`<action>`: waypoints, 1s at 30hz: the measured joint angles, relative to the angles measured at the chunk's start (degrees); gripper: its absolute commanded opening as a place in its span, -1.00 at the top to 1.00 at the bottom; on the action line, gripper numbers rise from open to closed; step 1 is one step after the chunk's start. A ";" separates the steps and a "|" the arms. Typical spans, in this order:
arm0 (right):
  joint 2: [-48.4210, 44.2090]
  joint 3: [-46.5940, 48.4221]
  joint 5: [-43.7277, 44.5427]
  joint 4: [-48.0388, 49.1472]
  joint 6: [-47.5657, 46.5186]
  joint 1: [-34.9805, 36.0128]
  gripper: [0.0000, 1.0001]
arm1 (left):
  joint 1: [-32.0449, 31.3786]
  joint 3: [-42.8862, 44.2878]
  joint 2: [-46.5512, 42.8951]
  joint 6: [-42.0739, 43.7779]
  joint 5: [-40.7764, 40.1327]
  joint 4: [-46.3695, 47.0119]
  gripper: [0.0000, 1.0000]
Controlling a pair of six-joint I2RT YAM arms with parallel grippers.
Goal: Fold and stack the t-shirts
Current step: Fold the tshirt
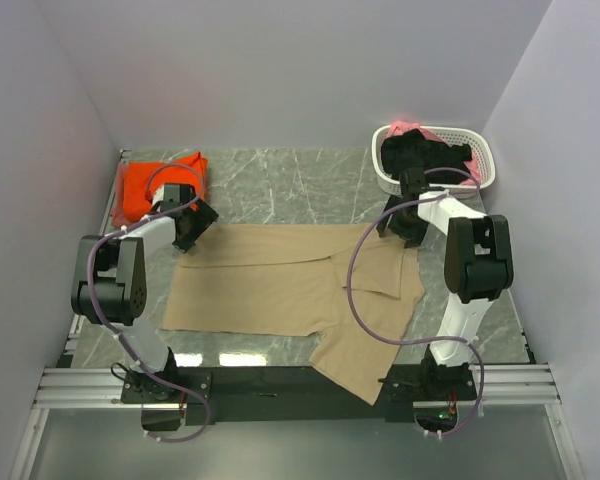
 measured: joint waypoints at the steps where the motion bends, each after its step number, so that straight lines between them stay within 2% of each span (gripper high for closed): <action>1: 0.44 0.57 0.20 -0.22 -0.17 -0.24 -0.64 | 0.00 0.00 0.00 -0.04 0.55 0.02 -0.99; 14: 3.21 4.79 1.53 -2.12 -1.75 -0.35 -0.65 | -0.17 1.81 0.63 0.07 3.23 -2.12 -0.99; 17: 2.19 4.70 1.77 -2.75 -2.62 -0.31 -0.64 | -0.39 1.81 -1.38 0.17 2.99 -4.98 -0.99; 21: -5.81 1.79 2.84 -2.64 -2.91 0.76 -0.65 | -0.48 1.79 -9.03 -0.79 0.55 -11.32 -0.99; 23: -12.92 -0.98 3.15 -2.14 -2.75 2.29 -0.65 | -0.50 0.85 -14.95 -2.64 -1.38 -14.08 -0.99; 27: -24.76 -6.73 2.34 0.52 -1.95 6.08 -0.66 | -0.46 -5.11 -27.80 -6.86 -3.61 -19.58 -0.99; 30: -29.38 -11.61 1.07 2.03 -1.31 7.67 -0.66 | -0.44 -10.97 -34.53 -10.34 -4.09 -25.57 -0.99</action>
